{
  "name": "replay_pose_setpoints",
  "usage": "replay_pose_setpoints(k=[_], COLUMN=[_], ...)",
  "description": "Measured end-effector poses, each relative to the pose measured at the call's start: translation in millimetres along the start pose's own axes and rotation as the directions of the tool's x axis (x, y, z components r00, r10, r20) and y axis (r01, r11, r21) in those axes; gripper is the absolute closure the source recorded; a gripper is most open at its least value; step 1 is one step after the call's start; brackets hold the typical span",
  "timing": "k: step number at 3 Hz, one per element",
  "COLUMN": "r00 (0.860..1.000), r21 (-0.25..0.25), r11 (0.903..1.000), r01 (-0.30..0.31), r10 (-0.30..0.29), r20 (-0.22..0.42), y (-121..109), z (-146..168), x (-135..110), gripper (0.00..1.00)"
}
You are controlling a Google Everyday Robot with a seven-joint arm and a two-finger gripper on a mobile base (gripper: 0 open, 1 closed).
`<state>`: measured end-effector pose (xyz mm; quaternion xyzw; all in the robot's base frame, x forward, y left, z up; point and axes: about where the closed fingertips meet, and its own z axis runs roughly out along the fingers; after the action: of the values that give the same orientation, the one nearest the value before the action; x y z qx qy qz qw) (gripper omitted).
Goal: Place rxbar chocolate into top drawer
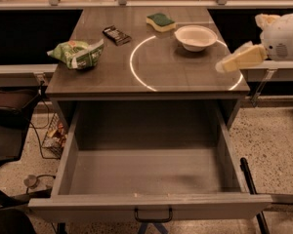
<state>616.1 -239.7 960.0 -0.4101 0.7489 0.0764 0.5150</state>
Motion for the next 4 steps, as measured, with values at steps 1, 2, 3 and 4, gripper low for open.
replay_pose_setpoints(k=[1,2,3,4], r00=[0.989,0.989,0.983,0.973], r21=[0.107,0.104,0.071,0.010], r11=[0.9940,0.9944,0.9970,0.9996], r01=[-0.022,-0.022,-0.032,-0.028], r10=[0.006,0.006,0.019,0.025], r20=[0.150,0.149,0.183,0.229], y=[-32,-31,-32,-31], z=[24,25,52,94], x=[-24,-24,-35,-56], gripper=[0.00,0.00,0.00,0.00])
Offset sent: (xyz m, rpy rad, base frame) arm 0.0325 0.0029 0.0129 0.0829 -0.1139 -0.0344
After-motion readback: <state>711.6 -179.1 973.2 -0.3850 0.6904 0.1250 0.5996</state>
